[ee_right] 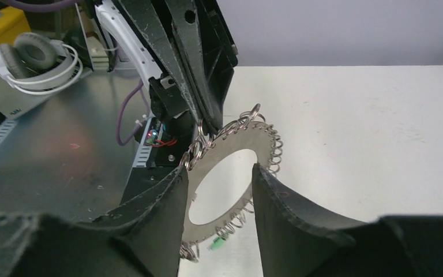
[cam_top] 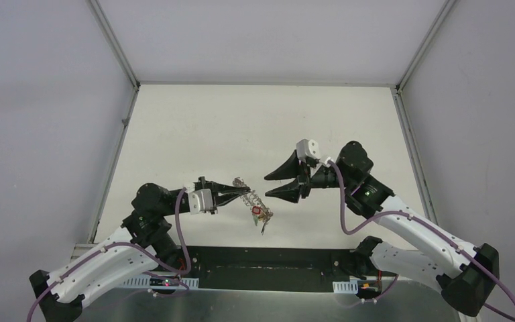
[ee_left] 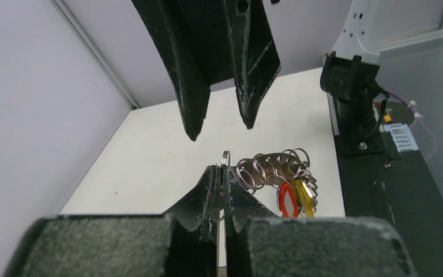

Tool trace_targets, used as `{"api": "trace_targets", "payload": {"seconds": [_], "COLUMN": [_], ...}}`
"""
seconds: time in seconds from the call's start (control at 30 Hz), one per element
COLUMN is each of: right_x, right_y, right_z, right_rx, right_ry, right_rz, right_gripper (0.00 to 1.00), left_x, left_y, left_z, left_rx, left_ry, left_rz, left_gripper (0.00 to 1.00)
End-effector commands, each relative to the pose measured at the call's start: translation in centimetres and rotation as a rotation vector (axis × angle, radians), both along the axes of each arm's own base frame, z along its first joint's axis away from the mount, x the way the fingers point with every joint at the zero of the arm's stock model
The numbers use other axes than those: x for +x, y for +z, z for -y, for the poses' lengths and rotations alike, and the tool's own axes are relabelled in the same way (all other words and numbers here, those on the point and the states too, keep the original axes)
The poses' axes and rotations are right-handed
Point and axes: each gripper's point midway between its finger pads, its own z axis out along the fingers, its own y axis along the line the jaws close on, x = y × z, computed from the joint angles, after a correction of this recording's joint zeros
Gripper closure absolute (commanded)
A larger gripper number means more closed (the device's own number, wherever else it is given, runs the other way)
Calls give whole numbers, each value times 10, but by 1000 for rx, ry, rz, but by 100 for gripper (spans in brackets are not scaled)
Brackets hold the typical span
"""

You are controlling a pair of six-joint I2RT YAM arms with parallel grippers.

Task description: Put the keys on the keyring

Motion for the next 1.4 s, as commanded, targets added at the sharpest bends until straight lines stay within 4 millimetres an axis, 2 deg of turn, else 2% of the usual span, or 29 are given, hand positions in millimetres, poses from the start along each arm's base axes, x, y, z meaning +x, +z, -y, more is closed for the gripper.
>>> {"api": "trace_targets", "payload": {"seconds": [0.0,0.13,0.37,0.5,1.07,1.27,1.37], "right_x": [-11,-5,1,3,14,11,10], "right_y": [38,40,43,42,45,45,44], "right_z": [-7,-12,-14,-16,-23,-26,-25], "right_rx": [115,130,141,140,148,140,138], "right_ry": [95,84,54,52,24,54,59], "right_rz": [48,33,34,24,-1,-14,-18], "right_gripper": [57,64,67,74,74,100,100], "left_x": [-1,4,13,13,9,10,10], "left_y": [47,49,56,57,49,48,49], "left_z": [-4,-1,-6,-8,-1,1,1], "left_rx": [-179,-255,-381,-418,-381,-373,-373], "left_ry": [-3,-22,-1,-13,-50,-55,-55], "left_rz": [-17,-158,-235,-254,-287,-288,-285], "left_gripper": [100,100,100,100,100,100,100]}}
